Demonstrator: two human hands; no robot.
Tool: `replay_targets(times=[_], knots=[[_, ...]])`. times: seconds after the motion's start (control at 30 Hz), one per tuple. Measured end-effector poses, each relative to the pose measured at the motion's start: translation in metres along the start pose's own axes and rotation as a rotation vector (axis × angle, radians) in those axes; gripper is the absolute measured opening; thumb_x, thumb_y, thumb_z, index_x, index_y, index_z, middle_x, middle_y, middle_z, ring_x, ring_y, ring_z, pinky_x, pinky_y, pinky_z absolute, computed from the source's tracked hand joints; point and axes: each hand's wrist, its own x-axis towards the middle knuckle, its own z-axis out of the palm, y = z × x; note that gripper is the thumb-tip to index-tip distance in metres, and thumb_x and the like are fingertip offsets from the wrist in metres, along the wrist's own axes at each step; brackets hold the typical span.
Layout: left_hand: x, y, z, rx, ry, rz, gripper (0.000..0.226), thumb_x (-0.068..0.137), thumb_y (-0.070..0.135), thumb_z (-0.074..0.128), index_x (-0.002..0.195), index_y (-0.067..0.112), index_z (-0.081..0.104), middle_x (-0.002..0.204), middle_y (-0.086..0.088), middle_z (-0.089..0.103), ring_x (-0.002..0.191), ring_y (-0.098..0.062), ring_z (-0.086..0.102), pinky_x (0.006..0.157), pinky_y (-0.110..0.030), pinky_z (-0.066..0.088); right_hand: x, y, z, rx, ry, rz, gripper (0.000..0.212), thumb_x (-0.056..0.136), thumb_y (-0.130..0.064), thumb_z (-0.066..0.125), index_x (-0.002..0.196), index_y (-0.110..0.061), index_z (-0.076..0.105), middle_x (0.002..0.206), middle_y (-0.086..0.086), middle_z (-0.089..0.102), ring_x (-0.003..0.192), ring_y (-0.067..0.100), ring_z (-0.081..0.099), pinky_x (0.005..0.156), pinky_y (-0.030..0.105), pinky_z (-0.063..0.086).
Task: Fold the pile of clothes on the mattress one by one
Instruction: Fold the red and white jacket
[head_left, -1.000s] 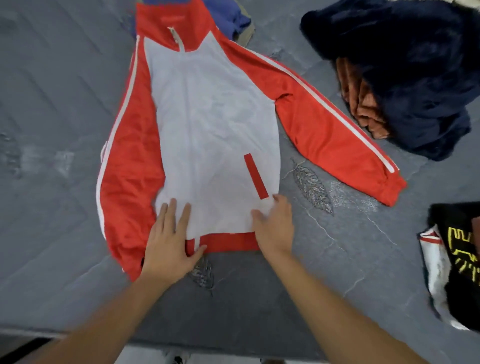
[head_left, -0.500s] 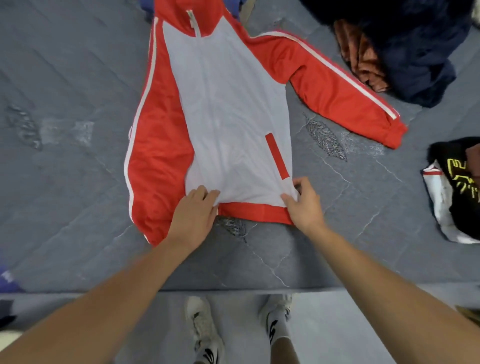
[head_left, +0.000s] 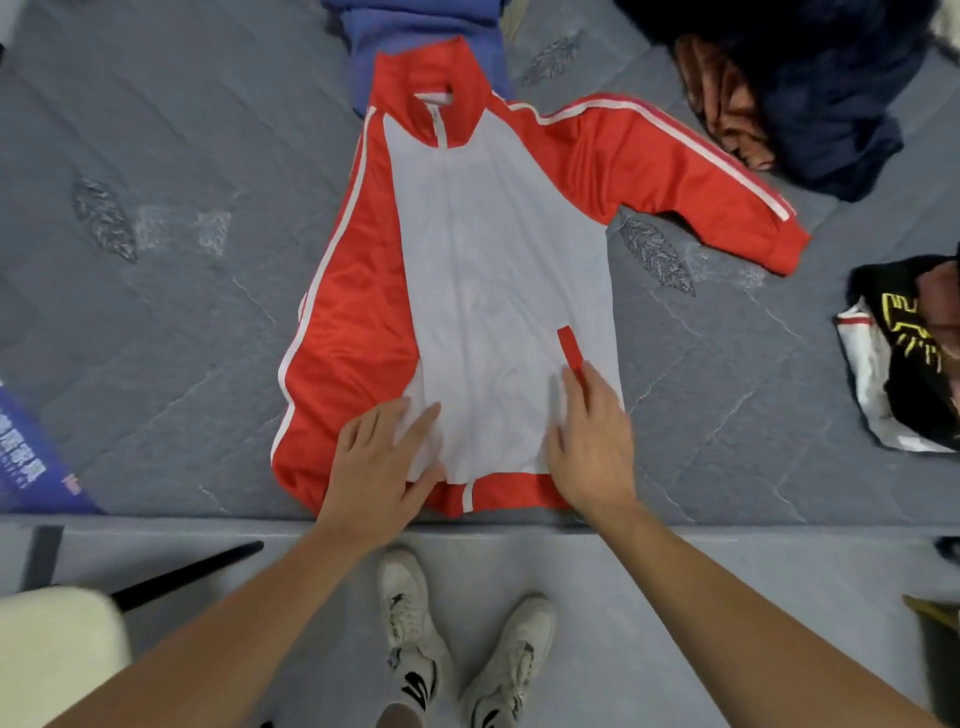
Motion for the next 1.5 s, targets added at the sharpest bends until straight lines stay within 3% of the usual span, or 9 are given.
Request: replay_targets(times=[0.23,0.43,0.57,0.67,0.77,0.9,1.17,1.37,1.5], knots=[[0.052,-0.048,0.0,0.022,-0.049,-0.281,0.077,0.097,0.066,0.032,0.165,0.035,0.012,0.171,-0.017,0.012,0.158,-0.039,0.011,0.124,-0.062,0.017,0.07,-0.089,0.053,0.049,-0.121,-0.253,0.062,0.107,-0.036,0.027,0.165,-0.016,0.021,0.173,0.009,0.015,0.161,0.028,0.011,0.127,0.05,0.022],[0.071,-0.112,0.02,-0.06,0.053,-0.371,0.103,0.09,0.078,0.04,0.166,0.019,0.005,0.17,-0.022,0.01,0.157,-0.04,0.013,0.125,-0.056,0.02,0.126,-0.153,0.106,0.037,-0.019,-0.371,0.061,0.107,-0.037,0.032,0.165,-0.018,0.024,0.173,0.007,0.018,0.16,0.026,0.014,0.128,0.05,0.018],[0.081,-0.142,0.004,-0.114,0.074,-0.388,0.102,0.087,0.068,0.058,0.165,0.018,0.014,0.164,-0.018,0.026,0.144,-0.037,0.033,0.113,-0.051,0.036,0.166,-0.192,0.116,-0.004,-0.032,-0.41,0.066,0.106,-0.037,0.041,0.166,-0.02,0.019,0.174,0.005,0.014,0.161,0.023,0.009,0.129,0.05,0.013],[0.098,-0.164,-0.022,-0.206,0.029,-0.428,0.089,0.086,0.046,0.071,0.158,0.013,0.029,0.14,-0.014,0.052,0.122,-0.035,0.05,0.1,-0.046,0.044,0.19,-0.227,0.115,0.001,-0.081,-0.411,0.071,0.104,-0.035,0.046,0.166,-0.021,0.016,0.174,0.004,0.012,0.161,0.024,0.008,0.128,0.051,0.015],[0.121,-0.19,-0.037,-0.468,-0.121,-0.475,0.049,0.095,0.023,0.065,0.138,0.011,0.046,0.117,-0.018,0.069,0.106,-0.041,0.065,0.086,-0.044,0.049,0.21,-0.257,0.109,0.051,-0.149,-0.426,0.079,0.098,-0.031,0.053,0.167,-0.023,0.015,0.175,0.002,0.007,0.161,0.022,0.002,0.128,0.051,0.016],[0.141,-0.239,-0.054,-0.769,0.042,-0.572,0.007,0.099,0.015,0.062,0.102,0.011,0.066,0.095,-0.008,0.074,0.092,-0.031,0.07,0.084,-0.042,0.052,0.24,-0.286,0.103,0.13,-0.121,-0.533,0.072,0.095,-0.026,0.056,0.161,-0.011,0.034,0.171,0.014,0.02,0.16,0.032,0.012,0.129,0.046,0.017],[0.183,-0.366,-0.107,-0.628,0.261,-0.856,0.021,0.097,0.019,0.066,0.115,0.009,0.069,0.109,-0.013,0.072,0.103,-0.032,0.066,0.092,-0.037,0.049,0.298,-0.335,0.102,0.245,-0.222,-0.678,0.065,0.09,-0.021,0.049,0.153,-0.007,0.046,0.165,0.016,0.034,0.157,0.033,0.02,0.13,0.039,0.013],[0.174,-0.353,-0.113,-0.241,-0.027,-0.662,0.079,0.085,0.052,0.073,0.152,0.025,0.039,0.141,-0.014,0.044,0.131,-0.039,0.042,0.105,-0.055,0.044,0.326,-0.359,0.103,0.016,-0.396,-0.663,0.083,0.081,-0.027,0.048,0.162,-0.017,0.034,0.169,0.009,0.028,0.16,0.028,0.014,0.129,0.045,0.008],[0.173,-0.343,-0.104,-0.243,0.022,-0.897,0.097,0.076,0.058,0.081,0.148,0.014,0.035,0.142,-0.019,0.046,0.135,-0.041,0.041,0.106,-0.055,0.043,0.341,-0.366,0.097,-0.014,-0.469,-0.633,0.085,0.08,-0.039,0.053,0.162,-0.027,0.032,0.171,0.003,0.023,0.16,0.024,0.01,0.127,0.044,-0.003]])
